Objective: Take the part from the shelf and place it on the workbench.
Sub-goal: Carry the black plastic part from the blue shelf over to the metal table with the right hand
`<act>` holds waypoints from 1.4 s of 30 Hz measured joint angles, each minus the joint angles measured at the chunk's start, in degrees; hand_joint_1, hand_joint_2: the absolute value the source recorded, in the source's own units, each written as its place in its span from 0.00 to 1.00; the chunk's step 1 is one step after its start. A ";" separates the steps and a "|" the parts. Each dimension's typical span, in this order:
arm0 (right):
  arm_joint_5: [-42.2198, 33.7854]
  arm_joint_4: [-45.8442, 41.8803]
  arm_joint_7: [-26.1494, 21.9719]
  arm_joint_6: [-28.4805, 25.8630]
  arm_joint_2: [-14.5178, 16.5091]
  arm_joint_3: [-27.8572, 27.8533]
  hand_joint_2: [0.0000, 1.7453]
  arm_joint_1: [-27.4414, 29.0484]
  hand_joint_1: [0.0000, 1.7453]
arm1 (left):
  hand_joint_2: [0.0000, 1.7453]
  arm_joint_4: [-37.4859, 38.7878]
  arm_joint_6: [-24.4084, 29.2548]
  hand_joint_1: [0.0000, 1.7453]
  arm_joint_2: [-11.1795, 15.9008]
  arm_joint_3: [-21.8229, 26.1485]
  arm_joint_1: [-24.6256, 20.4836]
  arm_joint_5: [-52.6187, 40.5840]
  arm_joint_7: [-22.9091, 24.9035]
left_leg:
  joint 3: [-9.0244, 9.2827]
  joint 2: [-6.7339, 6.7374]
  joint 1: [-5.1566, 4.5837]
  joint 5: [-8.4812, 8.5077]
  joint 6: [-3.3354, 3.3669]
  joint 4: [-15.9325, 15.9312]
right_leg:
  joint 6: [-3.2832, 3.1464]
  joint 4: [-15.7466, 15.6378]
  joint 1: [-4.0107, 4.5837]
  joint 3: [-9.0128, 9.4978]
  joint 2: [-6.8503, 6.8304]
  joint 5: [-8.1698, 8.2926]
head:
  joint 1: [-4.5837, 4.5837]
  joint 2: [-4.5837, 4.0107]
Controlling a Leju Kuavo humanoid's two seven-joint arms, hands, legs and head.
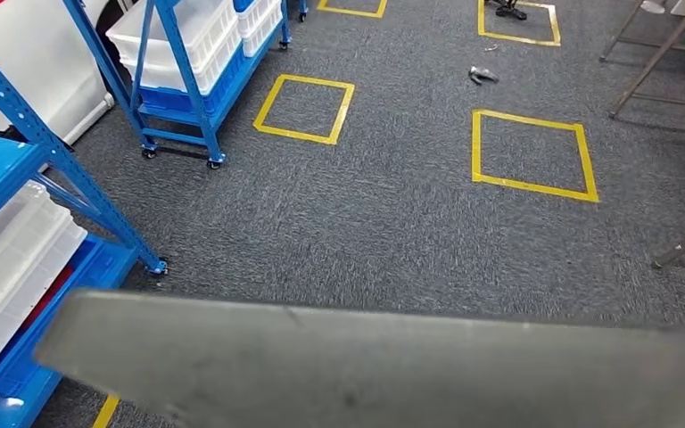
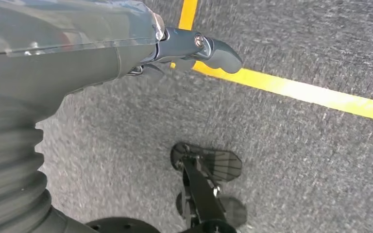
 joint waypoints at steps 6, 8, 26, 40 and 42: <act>-0.25 1.96 -1.30 0.04 0.13 0.03 1.00 -0.43 0.96 | 1.00 -0.02 0.67 0.00 0.52 0.79 0.14 -0.55 -0.72 | -0.07 3.84 -0.39 -0.16 -0.05 0.12 | -0.01 0.49 -0.33 1.06 -2.78 1.19 | 0.07 0.00; 0.06 2.46 -1.66 -0.41 0.39 0.13 1.00 -0.57 0.96 | 1.00 -0.08 0.43 0.00 0.84 0.98 0.15 -0.81 -1.45 | 0.06 4.74 -0.57 -0.35 -0.48 0.18 | -0.49 -6.35 0.21 4.70 -4.88 3.12 | 0.05 0.00; 0.94 7.23 -0.23 -1.15 3.40 3.08 1.00 -2.94 0.96 | 1.00 -0.52 0.98 0.00 2.06 2.80 0.24 -1.95 -1.37 | -0.89 -4.03 0.30 -0.46 -2.19 1.35 | -1.18 -7.87 0.06 4.62 4.38 3.78 | -0.06 -0.01; -2.67 10.42 2.60 -1.24 3.12 2.42 1.00 -7.14 0.96 | 1.00 -0.50 -0.29 0.00 0.33 3.70 -0.37 -2.69 -3.07 | -0.14 4.83 -1.18 -0.58 0.18 0.48 | -1.83 -6.86 1.52 4.38 -5.77 3.44 | 0.22 0.00; -2.81 10.40 2.58 -1.24 2.92 1.96 1.00 -7.25 0.96 | 1.00 -0.48 -0.18 0.00 0.10 3.70 -0.41 -3.11 -2.73 | 0.01 6.12 -1.32 -0.69 -0.23 0.40 | -2.38 -8.52 2.05 4.98 -6.20 3.56 | 0.19 -0.01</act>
